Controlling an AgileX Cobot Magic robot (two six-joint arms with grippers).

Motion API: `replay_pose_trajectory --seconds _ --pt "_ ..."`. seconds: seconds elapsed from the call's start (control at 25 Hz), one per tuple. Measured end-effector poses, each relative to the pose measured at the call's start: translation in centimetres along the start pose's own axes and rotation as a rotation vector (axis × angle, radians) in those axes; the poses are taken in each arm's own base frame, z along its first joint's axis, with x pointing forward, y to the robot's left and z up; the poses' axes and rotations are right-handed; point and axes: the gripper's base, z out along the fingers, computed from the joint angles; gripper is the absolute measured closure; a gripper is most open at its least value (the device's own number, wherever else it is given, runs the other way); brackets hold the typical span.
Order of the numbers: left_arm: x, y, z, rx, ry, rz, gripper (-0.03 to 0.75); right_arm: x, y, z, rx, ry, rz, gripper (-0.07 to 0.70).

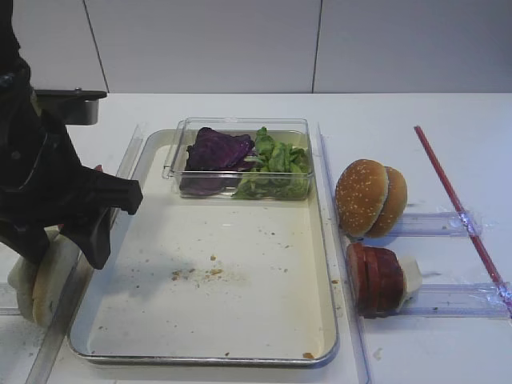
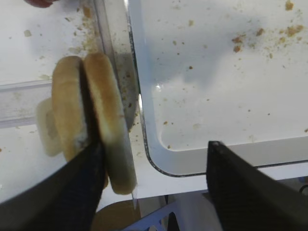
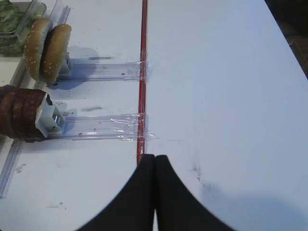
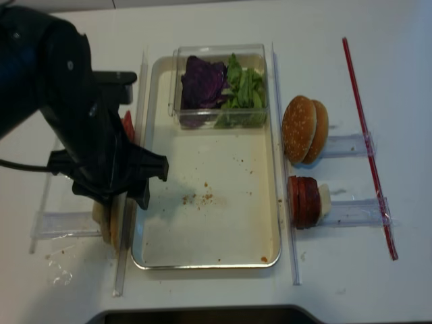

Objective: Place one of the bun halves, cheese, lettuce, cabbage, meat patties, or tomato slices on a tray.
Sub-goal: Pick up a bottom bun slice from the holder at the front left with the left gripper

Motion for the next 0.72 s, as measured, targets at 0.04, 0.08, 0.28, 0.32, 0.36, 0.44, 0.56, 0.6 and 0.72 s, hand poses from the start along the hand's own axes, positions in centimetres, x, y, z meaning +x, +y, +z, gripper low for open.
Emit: replay_pose_trajectory --seconds 0.04,0.08,0.28,0.32,0.36,0.44,0.56,0.6,0.72 --pt "-0.06 0.0 0.12 -0.003 0.004 0.001 0.284 0.0 0.0 0.0 0.0 0.0 0.0 0.456" --pt "-0.13 -0.01 0.26 -0.007 0.008 0.0 0.284 0.0 0.0 0.0 0.0 0.0 0.0 0.456" --pt "-0.48 -0.03 0.96 -0.024 0.027 -0.009 0.342 0.0 0.0 0.0 0.0 0.0 -0.002 0.463" --pt "-0.5 -0.02 0.96 -0.026 0.026 -0.01 0.372 0.0 0.0 0.0 0.0 0.0 -0.002 0.463" --pt "-0.52 0.03 0.96 -0.032 0.024 -0.012 0.404 0.0 0.0 0.0 0.0 0.0 -0.002 0.463" --pt "-0.55 0.1 0.96 -0.04 0.021 -0.011 0.466 0.0 0.0 0.0 0.0 0.0 -0.002 0.463" --pt "-0.58 0.16 0.98 -0.047 0.019 -0.011 0.555 0.0 0.0 0.0 0.0 0.0 -0.002 0.463" --pt "-0.59 0.17 0.98 -0.048 0.018 -0.012 0.582 0.0 0.0 0.0 0.0 0.0 -0.002 0.463" --pt "-0.59 0.18 0.98 -0.049 0.018 -0.014 0.634 0.0 0.0 0.0 0.0 0.0 -0.002 0.463"
